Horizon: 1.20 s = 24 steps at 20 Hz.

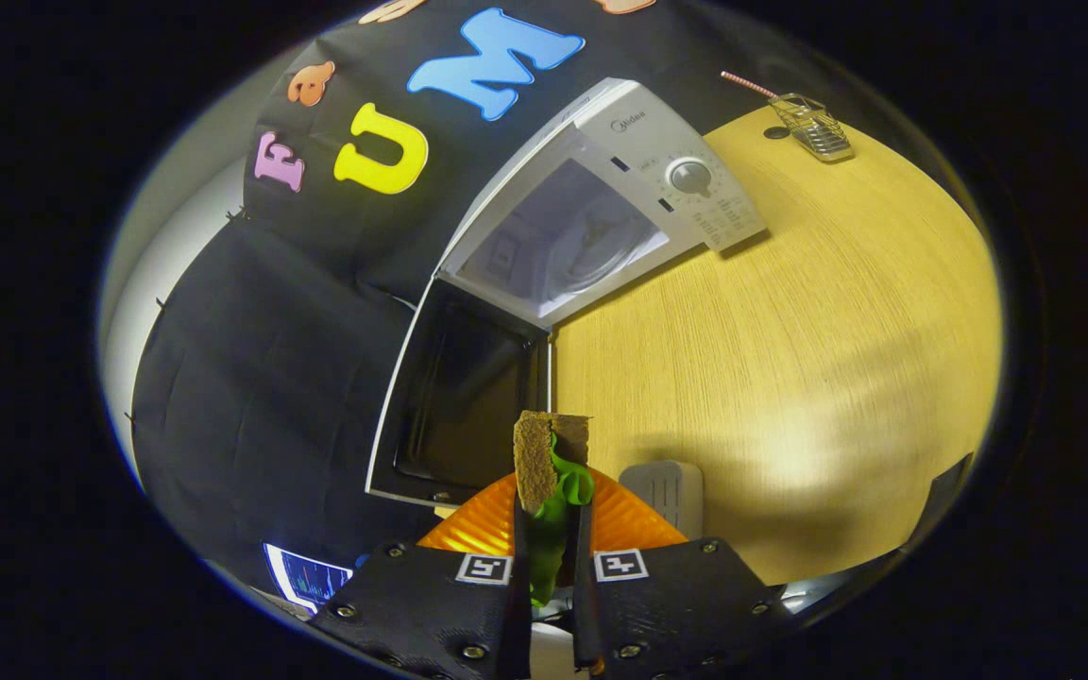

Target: Open the microwave, put the food inside, and close the microwave door.

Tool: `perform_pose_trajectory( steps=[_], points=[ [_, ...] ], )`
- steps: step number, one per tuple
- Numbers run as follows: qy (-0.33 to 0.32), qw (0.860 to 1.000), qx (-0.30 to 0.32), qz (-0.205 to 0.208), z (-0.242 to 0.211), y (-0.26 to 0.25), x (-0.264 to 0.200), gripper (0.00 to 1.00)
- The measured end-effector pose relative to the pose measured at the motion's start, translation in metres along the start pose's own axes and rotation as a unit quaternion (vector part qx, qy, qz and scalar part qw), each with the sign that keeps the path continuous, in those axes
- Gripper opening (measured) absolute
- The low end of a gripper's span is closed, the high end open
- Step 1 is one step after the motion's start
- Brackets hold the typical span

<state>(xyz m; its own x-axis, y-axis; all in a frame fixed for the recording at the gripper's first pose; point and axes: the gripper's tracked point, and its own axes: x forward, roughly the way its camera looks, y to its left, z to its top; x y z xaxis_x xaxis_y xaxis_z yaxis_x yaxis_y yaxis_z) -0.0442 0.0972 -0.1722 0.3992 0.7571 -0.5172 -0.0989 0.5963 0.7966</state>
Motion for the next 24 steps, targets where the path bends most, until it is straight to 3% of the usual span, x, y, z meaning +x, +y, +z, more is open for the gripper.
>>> perform_pose_trajectory(
  steps=[11,24],
  points=[
    [-0.122,0.991,0.046,0.007,0.054,0.048,0.065,0.17],
    [-0.214,0.974,0.074,-0.015,0.096,0.051,0.158,0.17]
  ],
)
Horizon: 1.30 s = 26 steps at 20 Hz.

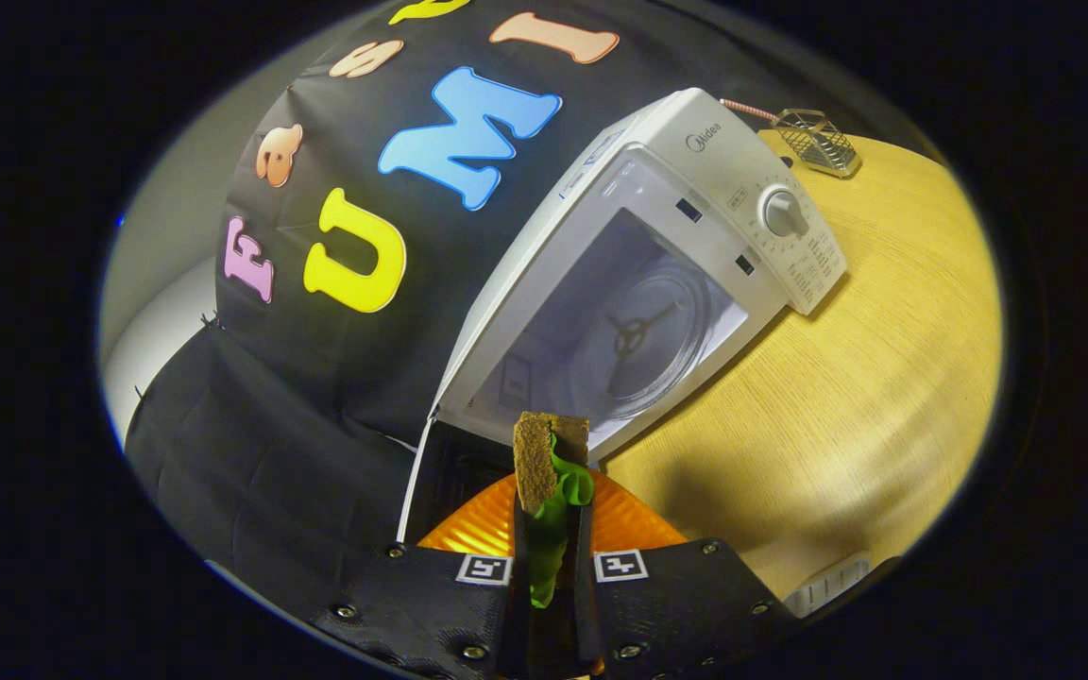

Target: Open the microwave, put the food inside, and close the microwave door.

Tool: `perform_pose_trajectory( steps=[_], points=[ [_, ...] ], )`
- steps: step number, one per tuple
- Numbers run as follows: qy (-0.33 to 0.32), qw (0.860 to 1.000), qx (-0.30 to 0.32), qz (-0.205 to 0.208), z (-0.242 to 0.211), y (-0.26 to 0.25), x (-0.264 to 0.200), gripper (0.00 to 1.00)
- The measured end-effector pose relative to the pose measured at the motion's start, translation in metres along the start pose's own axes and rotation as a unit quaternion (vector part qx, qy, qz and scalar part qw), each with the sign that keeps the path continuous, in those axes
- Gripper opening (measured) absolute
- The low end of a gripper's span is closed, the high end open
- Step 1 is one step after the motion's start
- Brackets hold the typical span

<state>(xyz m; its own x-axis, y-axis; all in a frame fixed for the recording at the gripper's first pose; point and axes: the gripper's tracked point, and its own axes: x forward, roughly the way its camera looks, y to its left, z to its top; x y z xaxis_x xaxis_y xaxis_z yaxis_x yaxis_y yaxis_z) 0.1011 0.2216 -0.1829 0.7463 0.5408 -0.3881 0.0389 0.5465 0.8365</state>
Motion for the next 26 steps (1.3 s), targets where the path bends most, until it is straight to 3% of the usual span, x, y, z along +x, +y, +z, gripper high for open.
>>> perform_pose_trajectory(
  steps=[17,26],
  points=[
    [-0.148,0.987,0.051,-0.025,0.061,-0.039,0.113,0.17],
    [-0.186,0.98,0.062,-0.034,0.07,-0.049,0.158,0.17]
  ],
)
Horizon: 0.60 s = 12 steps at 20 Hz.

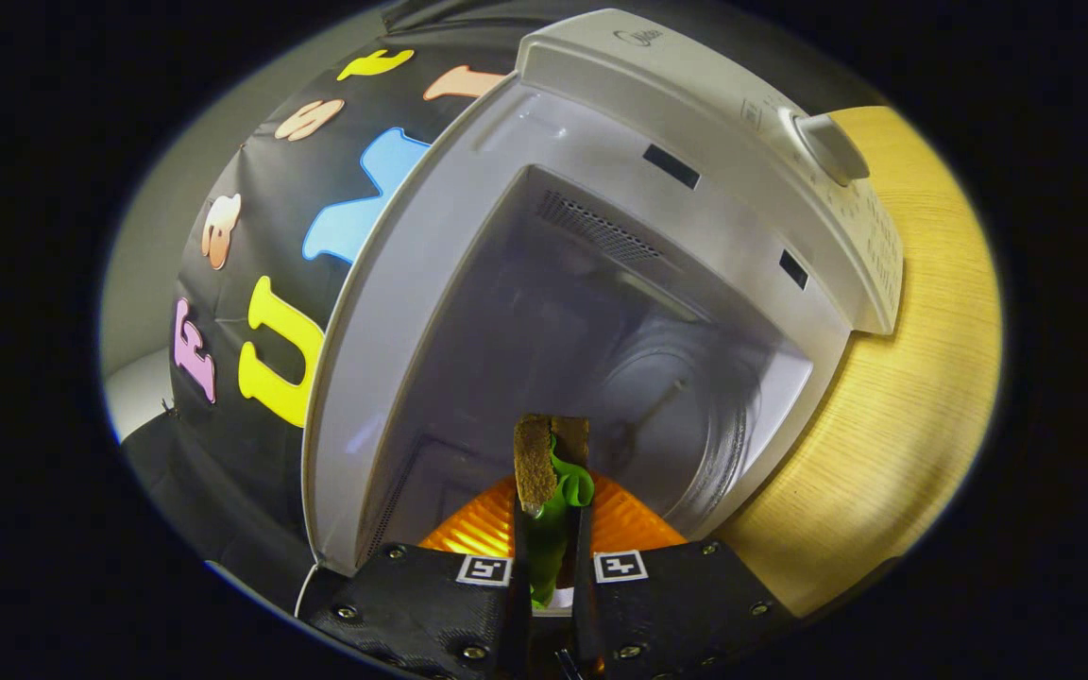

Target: Open the microwave, put the food inside, and close the microwave door.

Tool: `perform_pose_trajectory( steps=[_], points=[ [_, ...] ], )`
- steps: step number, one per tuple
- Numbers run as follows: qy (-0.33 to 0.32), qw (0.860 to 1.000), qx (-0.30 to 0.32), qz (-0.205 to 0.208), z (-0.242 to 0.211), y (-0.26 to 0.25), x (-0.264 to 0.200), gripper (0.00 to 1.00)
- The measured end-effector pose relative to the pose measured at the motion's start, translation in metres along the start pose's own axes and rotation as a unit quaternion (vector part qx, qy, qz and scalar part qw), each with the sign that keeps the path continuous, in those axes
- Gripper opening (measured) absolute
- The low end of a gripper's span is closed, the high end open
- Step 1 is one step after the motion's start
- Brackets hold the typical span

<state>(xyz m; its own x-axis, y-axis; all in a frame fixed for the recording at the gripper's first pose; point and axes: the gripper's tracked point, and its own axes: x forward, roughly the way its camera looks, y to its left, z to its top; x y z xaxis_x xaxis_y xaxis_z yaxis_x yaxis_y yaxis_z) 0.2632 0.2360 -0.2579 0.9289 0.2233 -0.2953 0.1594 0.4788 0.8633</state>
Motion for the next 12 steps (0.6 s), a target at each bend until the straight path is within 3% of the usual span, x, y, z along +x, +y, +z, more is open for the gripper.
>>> perform_pose_trajectory(
  steps=[7,12],
  points=[
    [-0.008,0.999,-0.011,-0.039,-0.002,-0.017,0.017,0.18],
    [0.006,0.997,-0.043,-0.065,-0.005,-0.022,0.015,0.35]
  ],
)
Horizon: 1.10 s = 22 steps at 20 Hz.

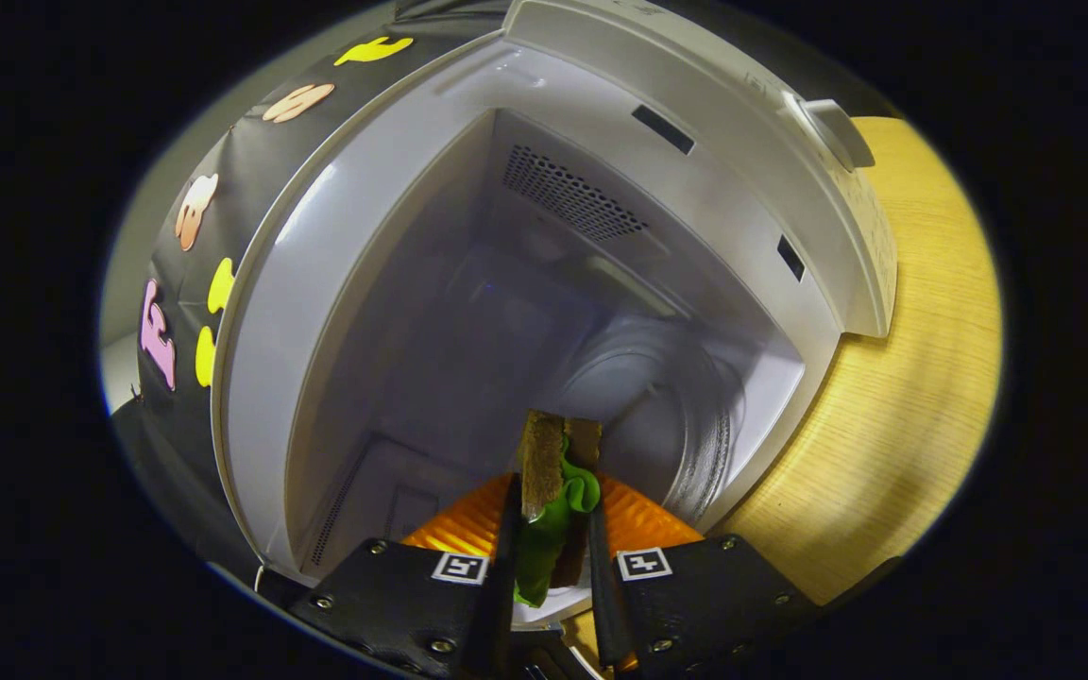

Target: Open the microwave, put the food inside, and close the microwave door.

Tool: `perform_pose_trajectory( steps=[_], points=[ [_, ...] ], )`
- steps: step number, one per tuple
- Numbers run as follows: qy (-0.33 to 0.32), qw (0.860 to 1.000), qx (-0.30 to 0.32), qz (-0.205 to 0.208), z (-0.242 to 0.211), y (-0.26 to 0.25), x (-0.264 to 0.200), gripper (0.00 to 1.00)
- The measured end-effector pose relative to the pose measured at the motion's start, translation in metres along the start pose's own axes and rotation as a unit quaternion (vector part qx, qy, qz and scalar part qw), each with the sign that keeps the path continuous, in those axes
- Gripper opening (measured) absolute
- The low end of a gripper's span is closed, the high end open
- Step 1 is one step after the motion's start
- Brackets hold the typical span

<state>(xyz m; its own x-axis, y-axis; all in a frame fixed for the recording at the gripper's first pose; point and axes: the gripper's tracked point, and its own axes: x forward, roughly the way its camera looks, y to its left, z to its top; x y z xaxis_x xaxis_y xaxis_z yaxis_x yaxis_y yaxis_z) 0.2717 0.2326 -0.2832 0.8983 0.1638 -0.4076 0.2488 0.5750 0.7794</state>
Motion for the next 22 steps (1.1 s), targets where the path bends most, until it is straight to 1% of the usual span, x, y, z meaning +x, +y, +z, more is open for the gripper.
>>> perform_pose_trajectory(
  steps=[1,2,3,4,8,13,16,19,22],
  points=[
    [0.002,1.0,-0.021,-0.004,-0.001,-0.001,-0.004,0.61],
    [0.007,0.999,-0.038,-0.006,-0.003,0.0,-0.008,0.74],
    [0.012,0.998,-0.054,-0.006,-0.005,0.001,-0.013,0.95],
    [0.016,0.997,-0.069,-0.009,-0.006,0.0,-0.019,0.97],
    [0.023,0.992,-0.121,-0.017,0.001,-0.005,-0.043,0.97],
    [0.036,0.988,-0.15,-0.009,0.018,-0.003,-0.071,0.97],
    [0.047,0.982,-0.182,0.002,0.021,-0.001,-0.094,0.97],
    [0.058,0.974,-0.22,0.019,0.024,0.005,-0.123,0.97],
    [0.053,0.965,-0.254,0.034,0.033,0.011,-0.155,0.98]
  ],
)
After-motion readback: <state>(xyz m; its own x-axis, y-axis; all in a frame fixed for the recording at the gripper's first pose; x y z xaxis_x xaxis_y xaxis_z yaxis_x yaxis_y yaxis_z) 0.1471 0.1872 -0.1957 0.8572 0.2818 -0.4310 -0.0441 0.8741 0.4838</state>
